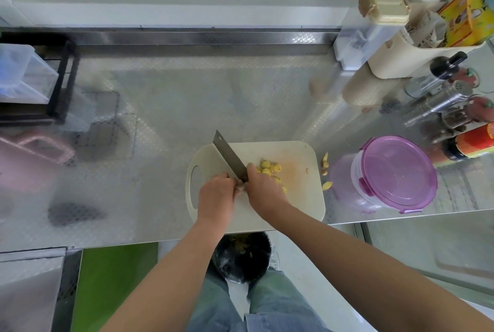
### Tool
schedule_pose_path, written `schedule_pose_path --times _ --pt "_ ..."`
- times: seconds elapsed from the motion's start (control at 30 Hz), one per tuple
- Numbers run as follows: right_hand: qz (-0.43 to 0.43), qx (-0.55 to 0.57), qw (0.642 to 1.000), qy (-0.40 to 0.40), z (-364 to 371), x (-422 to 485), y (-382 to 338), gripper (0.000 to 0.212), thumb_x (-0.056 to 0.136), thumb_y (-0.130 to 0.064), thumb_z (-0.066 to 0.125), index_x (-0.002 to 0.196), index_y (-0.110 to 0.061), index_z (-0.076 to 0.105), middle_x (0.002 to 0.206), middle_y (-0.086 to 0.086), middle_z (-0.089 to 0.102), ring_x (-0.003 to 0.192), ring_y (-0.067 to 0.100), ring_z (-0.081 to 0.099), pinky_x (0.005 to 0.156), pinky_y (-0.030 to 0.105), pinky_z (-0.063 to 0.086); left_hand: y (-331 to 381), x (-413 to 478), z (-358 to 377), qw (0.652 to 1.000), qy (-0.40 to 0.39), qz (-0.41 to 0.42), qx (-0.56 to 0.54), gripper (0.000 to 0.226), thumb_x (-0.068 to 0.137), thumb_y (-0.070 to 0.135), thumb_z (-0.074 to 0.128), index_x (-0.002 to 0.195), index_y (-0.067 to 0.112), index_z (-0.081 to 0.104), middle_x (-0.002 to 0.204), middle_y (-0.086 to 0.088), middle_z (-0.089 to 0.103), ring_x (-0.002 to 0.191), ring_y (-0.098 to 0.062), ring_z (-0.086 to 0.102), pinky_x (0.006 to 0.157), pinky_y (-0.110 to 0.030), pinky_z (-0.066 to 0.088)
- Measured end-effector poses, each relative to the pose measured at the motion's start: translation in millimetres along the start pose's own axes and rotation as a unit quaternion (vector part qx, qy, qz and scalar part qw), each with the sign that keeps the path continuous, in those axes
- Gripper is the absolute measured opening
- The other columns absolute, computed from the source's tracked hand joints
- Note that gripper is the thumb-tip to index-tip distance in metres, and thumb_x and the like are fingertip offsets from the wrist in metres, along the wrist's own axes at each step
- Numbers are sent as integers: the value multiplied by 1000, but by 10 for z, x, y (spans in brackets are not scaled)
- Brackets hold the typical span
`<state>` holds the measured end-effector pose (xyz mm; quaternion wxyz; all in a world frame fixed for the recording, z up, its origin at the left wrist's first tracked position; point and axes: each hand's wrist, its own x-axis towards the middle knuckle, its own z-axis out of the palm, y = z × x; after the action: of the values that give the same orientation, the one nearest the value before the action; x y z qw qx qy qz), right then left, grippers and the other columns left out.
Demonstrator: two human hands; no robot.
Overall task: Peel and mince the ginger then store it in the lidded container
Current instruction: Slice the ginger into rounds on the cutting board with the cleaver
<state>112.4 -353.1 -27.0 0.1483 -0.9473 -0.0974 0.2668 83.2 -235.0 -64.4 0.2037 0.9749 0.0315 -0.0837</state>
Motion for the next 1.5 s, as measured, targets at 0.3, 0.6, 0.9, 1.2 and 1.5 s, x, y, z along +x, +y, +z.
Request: schedule_pose_path --times 0.3,0.6,0.9,1.2,1.5 --pt "-39 67 997 21 -154 -121 147 12 99 -18 43 98 -14 32 82 8 50 72 31 48 60 37 37 -12 -137 -16 999 27 -14 -40 24 84 14 69 108 11 66 91 -8 62 83 -27 60 67 -39 52" --pt "-42 21 999 22 -124 -202 109 9 98 -14 39 107 -13 37 81 8 48 71 30 42 60 34 33 18 -75 -21 998 22 -28 -58 8 86 12 68 86 4 69 83 -10 63 81 -28 58 66 -37 46" --pt "-38 -18 999 0 -185 -264 87 26 95 -7 39 121 -12 37 97 14 58 81 33 52 64 35 35 24 -23 -12 999 -5 -31 -27 12 90 17 62 94 9 70 90 -6 63 88 -25 58 70 -35 45" --pt "-34 -28 999 7 -226 -254 60 22 95 -7 39 117 -10 38 96 14 58 75 29 42 64 35 33 20 -21 -20 1000 -11 -20 -7 15 93 18 58 95 9 69 95 -6 64 91 -25 57 71 -34 44" --pt "-46 -36 998 7 -193 -249 89 26 96 -9 40 121 -14 37 94 12 59 74 26 47 62 36 38 14 -11 -24 1000 -8 -14 -1 15 93 18 57 96 10 70 96 -5 65 91 -24 58 72 -34 46"
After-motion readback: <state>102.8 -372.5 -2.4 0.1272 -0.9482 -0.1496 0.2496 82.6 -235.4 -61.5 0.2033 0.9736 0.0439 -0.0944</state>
